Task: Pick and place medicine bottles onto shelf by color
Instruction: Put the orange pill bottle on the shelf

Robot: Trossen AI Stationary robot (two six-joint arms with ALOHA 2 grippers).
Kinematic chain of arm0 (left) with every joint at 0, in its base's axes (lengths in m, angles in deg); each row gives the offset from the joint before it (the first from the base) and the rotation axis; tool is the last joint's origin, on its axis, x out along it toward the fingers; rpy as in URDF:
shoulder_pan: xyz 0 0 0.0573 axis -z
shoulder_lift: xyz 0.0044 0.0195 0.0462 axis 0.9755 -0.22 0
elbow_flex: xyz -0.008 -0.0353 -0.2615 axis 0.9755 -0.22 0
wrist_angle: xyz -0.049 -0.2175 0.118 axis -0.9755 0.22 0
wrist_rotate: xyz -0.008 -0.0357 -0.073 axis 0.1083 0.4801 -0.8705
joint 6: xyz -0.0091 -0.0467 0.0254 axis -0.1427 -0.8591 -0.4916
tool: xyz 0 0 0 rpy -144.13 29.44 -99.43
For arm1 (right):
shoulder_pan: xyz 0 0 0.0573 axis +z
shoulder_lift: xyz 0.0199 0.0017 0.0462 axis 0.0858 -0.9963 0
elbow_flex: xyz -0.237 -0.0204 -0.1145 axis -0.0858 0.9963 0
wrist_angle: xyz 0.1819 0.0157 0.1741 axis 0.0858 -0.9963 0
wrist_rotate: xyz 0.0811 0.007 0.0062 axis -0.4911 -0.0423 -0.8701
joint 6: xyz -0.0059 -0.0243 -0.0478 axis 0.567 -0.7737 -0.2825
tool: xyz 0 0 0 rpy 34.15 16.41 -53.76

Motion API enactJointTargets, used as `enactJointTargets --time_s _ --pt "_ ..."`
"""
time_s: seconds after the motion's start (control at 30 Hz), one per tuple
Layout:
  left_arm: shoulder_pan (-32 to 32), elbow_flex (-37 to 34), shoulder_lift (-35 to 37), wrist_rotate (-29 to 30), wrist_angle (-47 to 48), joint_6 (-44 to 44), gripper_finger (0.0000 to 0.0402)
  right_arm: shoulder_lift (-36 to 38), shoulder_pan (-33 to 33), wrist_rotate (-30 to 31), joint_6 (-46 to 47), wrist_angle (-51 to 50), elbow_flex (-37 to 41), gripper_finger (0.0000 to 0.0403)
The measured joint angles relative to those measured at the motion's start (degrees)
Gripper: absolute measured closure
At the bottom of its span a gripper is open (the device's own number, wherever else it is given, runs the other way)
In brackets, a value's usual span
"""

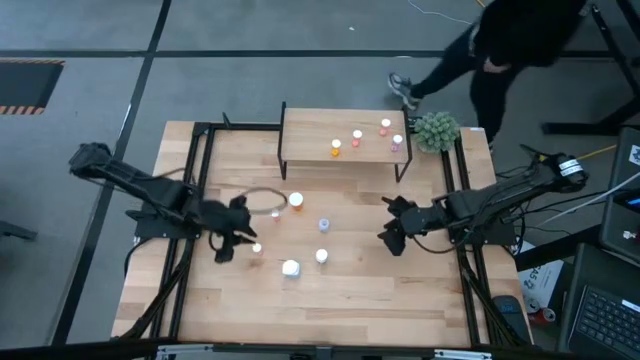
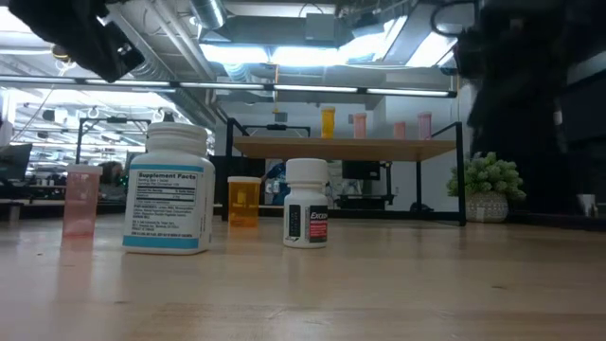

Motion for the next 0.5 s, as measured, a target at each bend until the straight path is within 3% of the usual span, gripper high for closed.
enactJointTargets --time_s 0.23,0.5 --pt "5.25 1.45 -9.95 4.48 -0.01 -4.01 0.0309 0.0 0.0 0.04 0.96 6.26 3.29 0.0192" --pt "3.91 1.55 -13.52 4.85 0.72 -7.72 0.0248 0.0 0.0 0.04 0.83 9.04 3.47 0.0192"
